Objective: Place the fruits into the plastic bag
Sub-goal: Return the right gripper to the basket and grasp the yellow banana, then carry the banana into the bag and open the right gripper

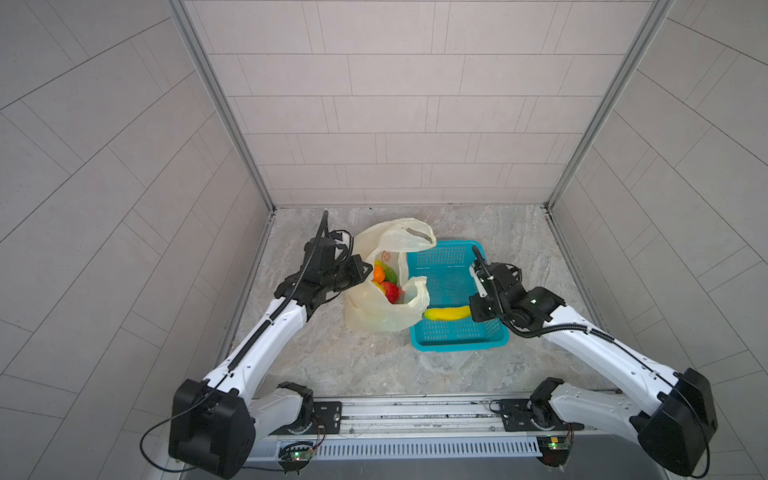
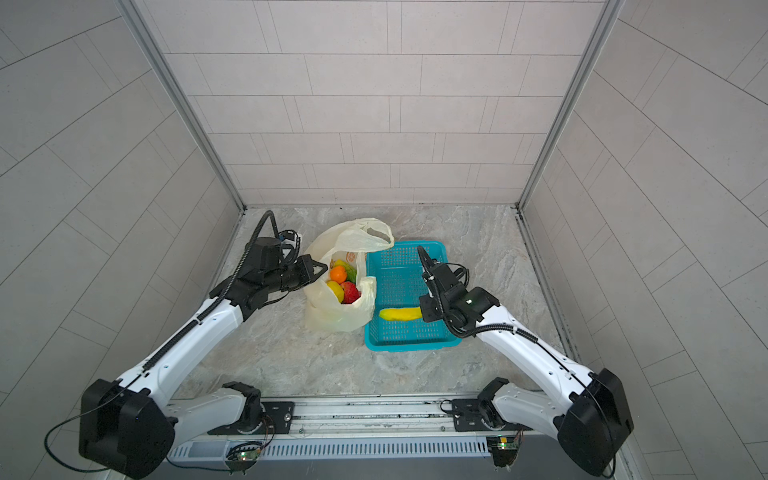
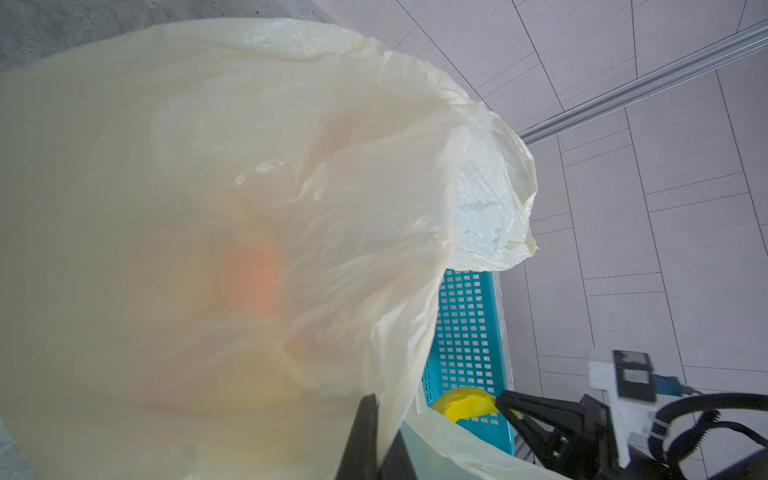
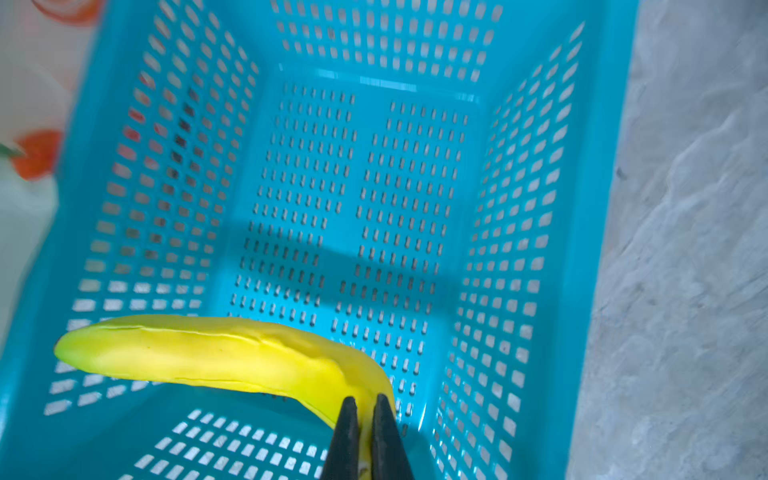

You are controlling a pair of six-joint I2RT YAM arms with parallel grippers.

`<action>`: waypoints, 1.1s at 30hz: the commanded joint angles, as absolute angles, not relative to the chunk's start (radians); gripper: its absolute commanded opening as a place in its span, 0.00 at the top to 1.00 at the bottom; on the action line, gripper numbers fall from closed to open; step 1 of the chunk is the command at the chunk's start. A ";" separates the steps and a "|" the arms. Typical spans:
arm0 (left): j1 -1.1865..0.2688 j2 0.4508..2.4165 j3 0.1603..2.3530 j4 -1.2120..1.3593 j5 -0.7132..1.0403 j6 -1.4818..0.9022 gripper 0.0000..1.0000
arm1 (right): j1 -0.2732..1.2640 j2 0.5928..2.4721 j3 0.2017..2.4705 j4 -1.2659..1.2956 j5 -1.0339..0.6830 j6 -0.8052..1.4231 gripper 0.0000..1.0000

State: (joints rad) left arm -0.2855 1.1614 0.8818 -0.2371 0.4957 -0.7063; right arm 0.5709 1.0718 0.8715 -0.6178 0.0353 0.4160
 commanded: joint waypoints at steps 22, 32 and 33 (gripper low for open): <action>-0.285 1.043 0.867 -0.246 0.473 -0.699 1.00 | 0.727 1.495 1.279 -0.236 0.079 0.371 1.00; -0.285 1.016 0.878 -0.322 0.397 -0.647 1.00 | 0.732 1.654 1.424 -0.321 0.132 0.343 1.00; -0.286 1.012 0.878 -0.322 0.391 -0.644 1.00 | 0.732 1.666 1.432 -0.326 0.143 0.337 1.00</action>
